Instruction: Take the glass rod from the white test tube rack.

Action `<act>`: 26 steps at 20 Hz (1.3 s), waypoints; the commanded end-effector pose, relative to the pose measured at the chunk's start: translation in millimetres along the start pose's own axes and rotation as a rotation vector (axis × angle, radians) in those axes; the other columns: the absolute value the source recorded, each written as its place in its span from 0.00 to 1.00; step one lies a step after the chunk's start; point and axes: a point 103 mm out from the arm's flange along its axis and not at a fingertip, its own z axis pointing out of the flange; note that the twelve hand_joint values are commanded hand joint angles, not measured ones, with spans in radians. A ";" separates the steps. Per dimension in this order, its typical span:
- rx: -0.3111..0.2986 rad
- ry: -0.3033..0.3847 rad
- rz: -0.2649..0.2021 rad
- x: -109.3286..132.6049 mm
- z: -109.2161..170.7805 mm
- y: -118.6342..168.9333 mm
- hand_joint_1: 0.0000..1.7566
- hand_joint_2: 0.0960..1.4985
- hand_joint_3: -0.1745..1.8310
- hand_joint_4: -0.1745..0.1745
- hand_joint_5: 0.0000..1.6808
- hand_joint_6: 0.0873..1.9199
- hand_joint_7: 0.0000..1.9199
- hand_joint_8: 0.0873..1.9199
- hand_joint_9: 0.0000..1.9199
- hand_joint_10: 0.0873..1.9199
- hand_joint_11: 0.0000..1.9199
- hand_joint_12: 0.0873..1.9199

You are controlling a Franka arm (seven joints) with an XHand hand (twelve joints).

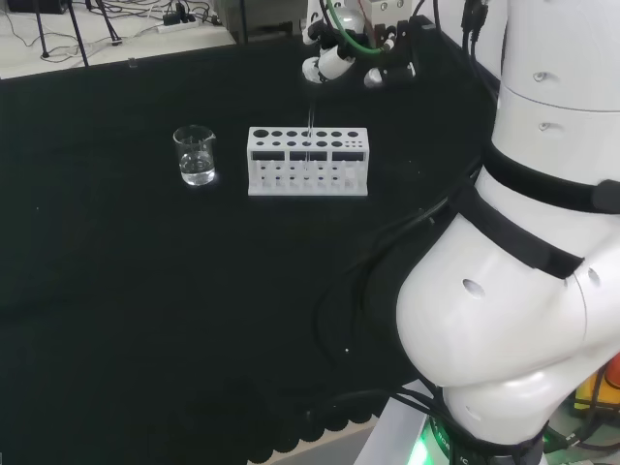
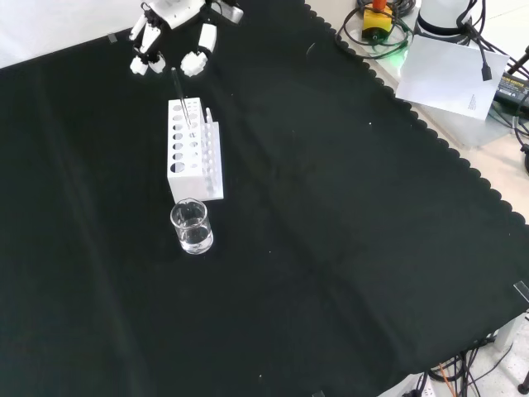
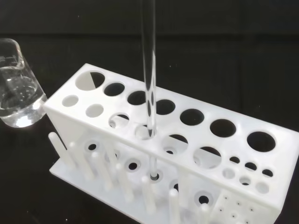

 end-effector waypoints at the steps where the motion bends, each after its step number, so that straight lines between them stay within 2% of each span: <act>1: 0.010 -0.011 -0.012 2.9 11.0 2.9 0.37 0.59 0.37 0.00 0.26 0.16 0.46 0.51 0.48 0.50 0.26 0.69; 4: -0.005 -0.013 -0.031 9.3 13.7 5.1 0.40 0.58 0.37 0.00 0.30 0.34 0.55 0.51 0.58 0.52 0.34 0.66; 6: -0.014 -0.012 -0.040 13.3 13.6 6.9 0.43 0.57 0.37 0.00 0.34 0.41 0.60 0.51 0.62 0.52 0.39 0.65; 9: -0.025 -0.027 -0.049 17.8 12.9 9.5 0.48 0.56 0.38 0.00 0.39 0.45 0.64 0.50 0.67 0.51 0.45 0.63; 12: -0.056 -0.036 -0.052 19.3 14.1 11.2 0.53 0.54 0.40 0.00 0.45 0.45 0.69 0.48 0.71 0.50 0.55 0.60; 13: -0.064 -0.041 -0.053 19.6 14.6 11.7 0.57 0.58 0.35 0.00 0.48 0.51 0.70 0.48 0.72 0.49 0.58 0.59; 15: -0.083 -0.062 -0.049 18.8 16.0 11.9 0.62 0.65 0.25 0.00 0.52 0.56 0.74 0.47 0.77 0.47 0.69 0.54; 18: -0.118 -0.063 -0.041 17.7 16.9 12.2 0.65 0.66 0.20 0.00 0.56 0.54 0.76 0.48 0.82 0.45 0.82 0.48; 20: -0.184 -0.057 -0.044 19.9 13.8 13.5 0.66 0.58 0.30 0.00 0.58 0.54 0.77 0.50 0.83 0.45 0.86 0.44; 22: -0.241 -0.053 -0.050 27.2 2.4 14.2 0.67 0.48 0.40 0.00 0.63 0.52 0.78 0.51 0.84 0.46 0.85 0.45; 26: -0.289 -0.103 -0.053 45.3 -31.3 10.9 0.69 0.37 0.49 0.00 0.72 0.41 0.82 0.44 0.86 0.40 0.83 0.46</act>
